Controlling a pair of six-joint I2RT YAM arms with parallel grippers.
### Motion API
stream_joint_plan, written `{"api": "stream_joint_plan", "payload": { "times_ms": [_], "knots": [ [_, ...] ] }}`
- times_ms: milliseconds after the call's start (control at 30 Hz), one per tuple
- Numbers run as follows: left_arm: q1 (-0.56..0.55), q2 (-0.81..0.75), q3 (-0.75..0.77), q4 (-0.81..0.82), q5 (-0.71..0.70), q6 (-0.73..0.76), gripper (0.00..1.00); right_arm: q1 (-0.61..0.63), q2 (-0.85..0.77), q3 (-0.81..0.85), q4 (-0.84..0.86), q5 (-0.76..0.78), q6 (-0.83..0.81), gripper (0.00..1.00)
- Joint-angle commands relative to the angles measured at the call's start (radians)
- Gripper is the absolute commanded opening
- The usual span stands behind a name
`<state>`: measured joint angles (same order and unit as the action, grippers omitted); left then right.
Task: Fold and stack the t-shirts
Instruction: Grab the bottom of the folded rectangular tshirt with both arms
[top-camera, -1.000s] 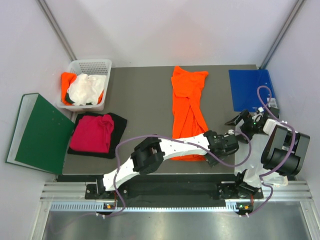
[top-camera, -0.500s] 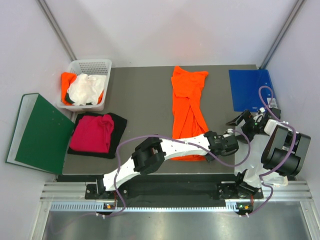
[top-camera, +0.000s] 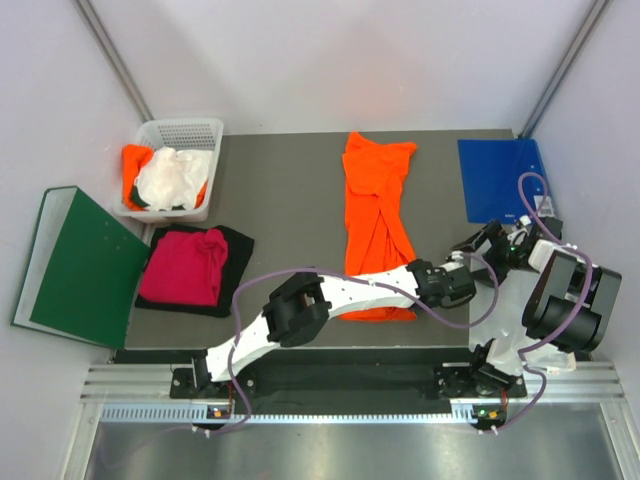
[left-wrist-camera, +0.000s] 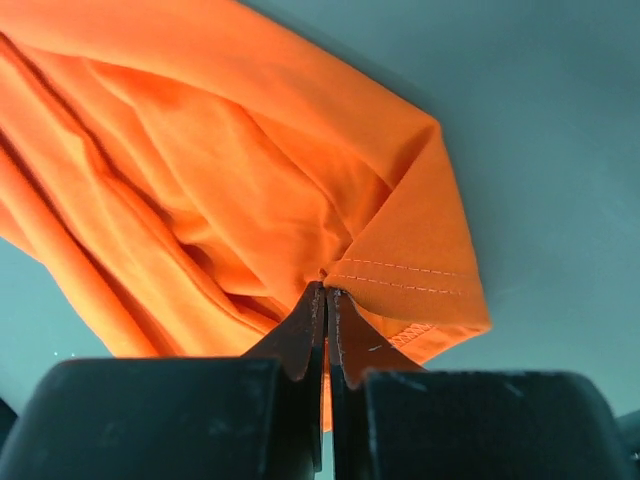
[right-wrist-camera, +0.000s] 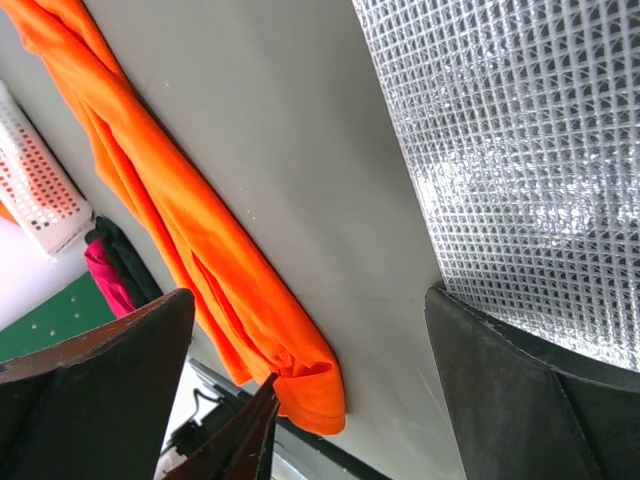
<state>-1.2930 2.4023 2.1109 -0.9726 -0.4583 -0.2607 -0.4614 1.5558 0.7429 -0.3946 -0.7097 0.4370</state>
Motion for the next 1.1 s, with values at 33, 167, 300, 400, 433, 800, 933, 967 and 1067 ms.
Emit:
{"api": "stream_joint_plan", "payload": {
  "times_ms": [33, 167, 300, 400, 433, 800, 933, 967, 1067],
  "knots": [
    [0.017, -0.121, -0.008, 0.02, -0.054, -0.048, 0.0, -0.011, 0.018, -0.042, 0.026, 0.067, -0.053, 1.0],
    [0.021, -0.173, -0.02, 0.021, -0.025, -0.061, 0.0, -0.011, 0.018, -0.05, 0.03, 0.067, -0.052, 1.0],
    [0.026, -0.23, -0.081, 0.023, -0.01, -0.098, 0.0, -0.011, 0.021, -0.051, 0.031, 0.067, -0.053, 1.0],
    [0.032, -0.27, -0.141, 0.02, 0.016, -0.123, 0.0, -0.011, 0.021, -0.051, 0.034, 0.064, -0.054, 1.0],
    [0.035, -0.285, -0.158, 0.015, 0.024, -0.13, 0.0, -0.01, 0.024, -0.051, 0.034, 0.065, -0.055, 1.0],
    [0.04, -0.31, -0.405, -0.002, 0.138, -0.255, 0.0, -0.01, 0.026, -0.043, 0.019, 0.069, -0.073, 1.0],
    [0.041, -0.299, -0.442, 0.021, 0.164, -0.265, 0.0, -0.01, 0.009, -0.028, -0.015, 0.081, -0.107, 1.0],
    [0.041, -0.293, -0.44, 0.023, 0.167, -0.267, 0.0, -0.01, 0.003, -0.027, -0.023, 0.081, -0.109, 1.0],
    [0.043, -0.289, -0.418, 0.012, 0.161, -0.264, 0.21, -0.002, -0.036, -0.02, -0.056, 0.076, -0.136, 1.0]
  ]
}}
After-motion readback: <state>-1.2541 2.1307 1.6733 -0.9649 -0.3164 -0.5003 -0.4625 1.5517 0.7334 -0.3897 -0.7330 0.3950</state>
